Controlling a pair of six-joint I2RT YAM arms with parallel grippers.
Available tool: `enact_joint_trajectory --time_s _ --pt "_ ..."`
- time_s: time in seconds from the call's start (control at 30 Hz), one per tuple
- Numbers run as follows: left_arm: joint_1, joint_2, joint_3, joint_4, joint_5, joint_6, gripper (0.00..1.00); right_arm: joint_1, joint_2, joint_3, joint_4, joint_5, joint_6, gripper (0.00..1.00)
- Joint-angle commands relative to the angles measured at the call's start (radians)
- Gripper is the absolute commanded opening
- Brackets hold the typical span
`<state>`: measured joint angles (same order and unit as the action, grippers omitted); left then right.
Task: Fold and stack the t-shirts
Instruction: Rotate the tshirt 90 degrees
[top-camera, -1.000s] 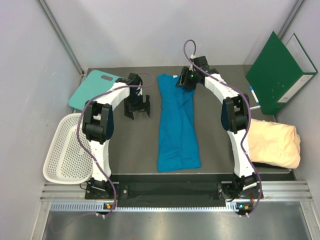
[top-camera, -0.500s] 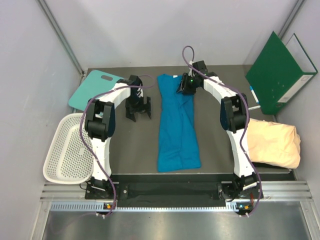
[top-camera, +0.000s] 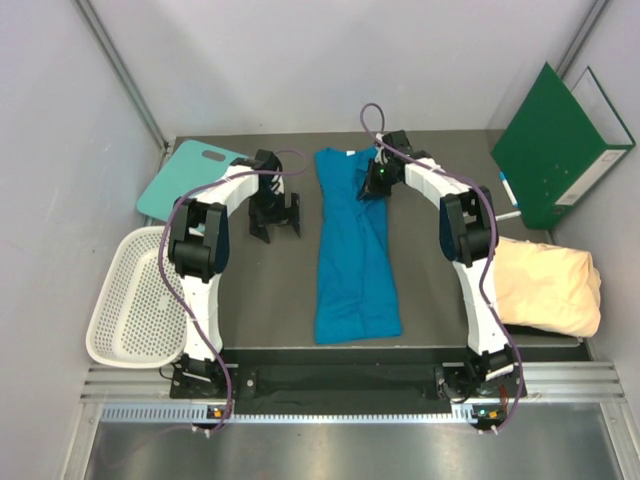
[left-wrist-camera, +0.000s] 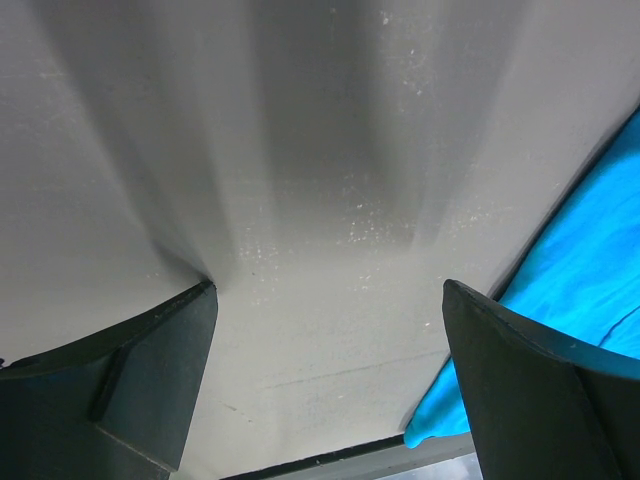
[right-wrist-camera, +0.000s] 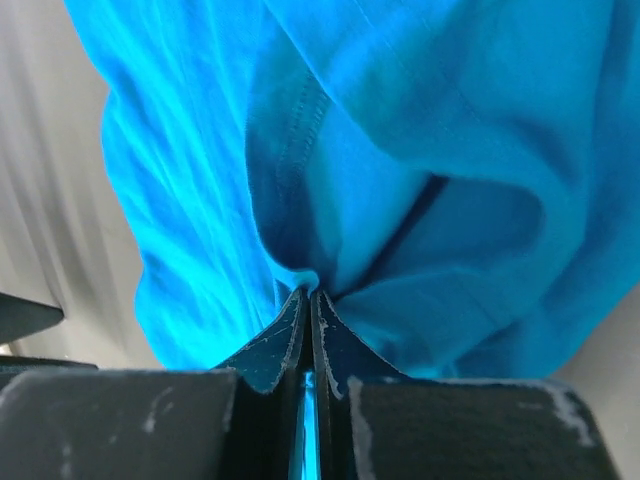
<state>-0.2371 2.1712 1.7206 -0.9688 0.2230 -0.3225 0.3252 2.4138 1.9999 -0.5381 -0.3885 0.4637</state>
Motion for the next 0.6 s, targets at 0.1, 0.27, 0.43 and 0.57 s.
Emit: enact_joint_trajectory --time_s 0.1,0.27,0.43,0.57 --pt "0.009 0.019 0.023 0.016 0.019 0.014 0.99 0.014 -0.220 -0.093 0.020 0.055 -0.014 0.00" --pt "0.009 0.027 0.025 0.018 0.024 0.014 0.99 0.006 -0.304 -0.206 0.007 0.082 0.029 0.00" --pt "0.009 0.033 0.028 0.018 0.036 0.017 0.99 -0.008 -0.297 -0.299 -0.019 0.091 0.070 0.01" --pt "0.009 0.029 0.027 0.010 0.036 0.020 0.99 -0.009 -0.268 -0.277 -0.095 0.115 0.073 0.13"
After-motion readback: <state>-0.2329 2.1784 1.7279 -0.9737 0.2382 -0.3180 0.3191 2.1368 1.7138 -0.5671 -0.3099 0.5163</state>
